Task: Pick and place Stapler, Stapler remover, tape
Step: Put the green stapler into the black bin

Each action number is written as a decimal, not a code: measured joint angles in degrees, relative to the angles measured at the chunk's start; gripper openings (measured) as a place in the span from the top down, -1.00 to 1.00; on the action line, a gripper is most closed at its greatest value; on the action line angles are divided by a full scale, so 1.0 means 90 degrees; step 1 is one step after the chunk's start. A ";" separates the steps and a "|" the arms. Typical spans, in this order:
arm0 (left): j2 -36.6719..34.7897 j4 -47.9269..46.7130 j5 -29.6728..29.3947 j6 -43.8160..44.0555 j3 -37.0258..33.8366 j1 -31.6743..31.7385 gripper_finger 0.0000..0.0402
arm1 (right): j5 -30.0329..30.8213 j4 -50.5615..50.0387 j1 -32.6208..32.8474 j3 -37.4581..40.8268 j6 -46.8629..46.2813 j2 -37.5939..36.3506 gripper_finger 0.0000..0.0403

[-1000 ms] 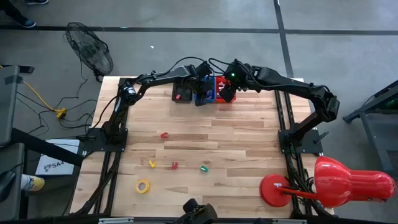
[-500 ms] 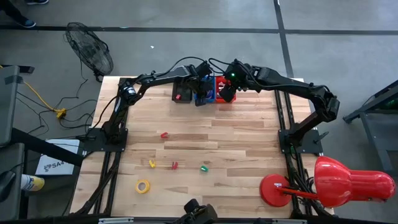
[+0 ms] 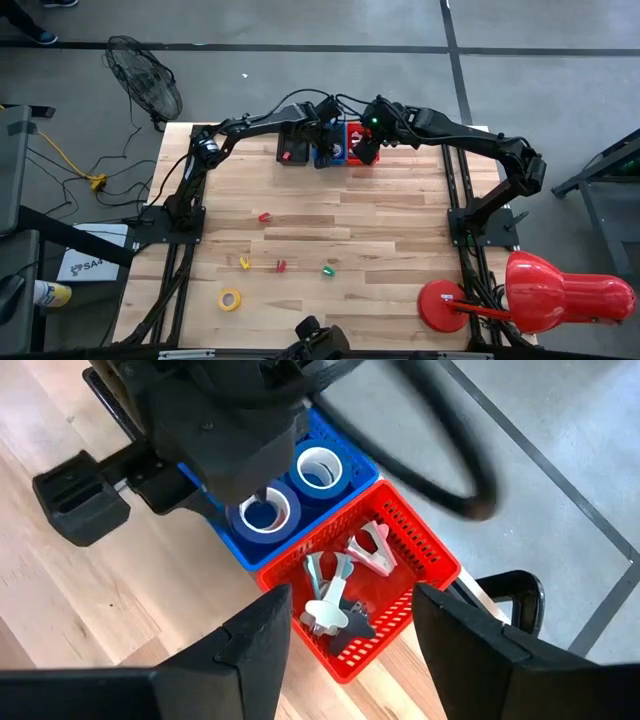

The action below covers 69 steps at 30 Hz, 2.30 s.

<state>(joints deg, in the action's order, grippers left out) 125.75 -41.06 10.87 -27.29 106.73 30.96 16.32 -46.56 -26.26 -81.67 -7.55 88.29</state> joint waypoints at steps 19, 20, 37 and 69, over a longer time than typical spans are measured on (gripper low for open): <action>-0.0083 -0.4450 -0.1401 -0.1326 0.2009 0.0061 0.19 | -0.0293 -0.0480 0.0000 0.0000 0.0093 0.0000 0.01; -0.0114 -0.4641 -0.1418 -0.1326 0.2009 0.0061 0.19 | -0.0367 -0.0489 0.0000 0.0000 0.0132 0.0000 0.01; -0.1722 -0.5432 -0.2416 -0.0119 0.0804 -0.0443 0.19 | -0.0914 -0.0573 0.0465 0.0000 0.0731 0.0000 0.01; -0.6369 -0.2028 -0.2341 0.4062 -0.5947 -0.4006 0.19 | -0.0766 -0.0247 0.3748 0.0010 -0.1159 0.0710 0.01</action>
<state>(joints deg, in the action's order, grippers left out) 68.44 -59.31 -10.20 9.27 53.21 -5.09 9.42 -48.78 7.47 -81.58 -17.98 94.68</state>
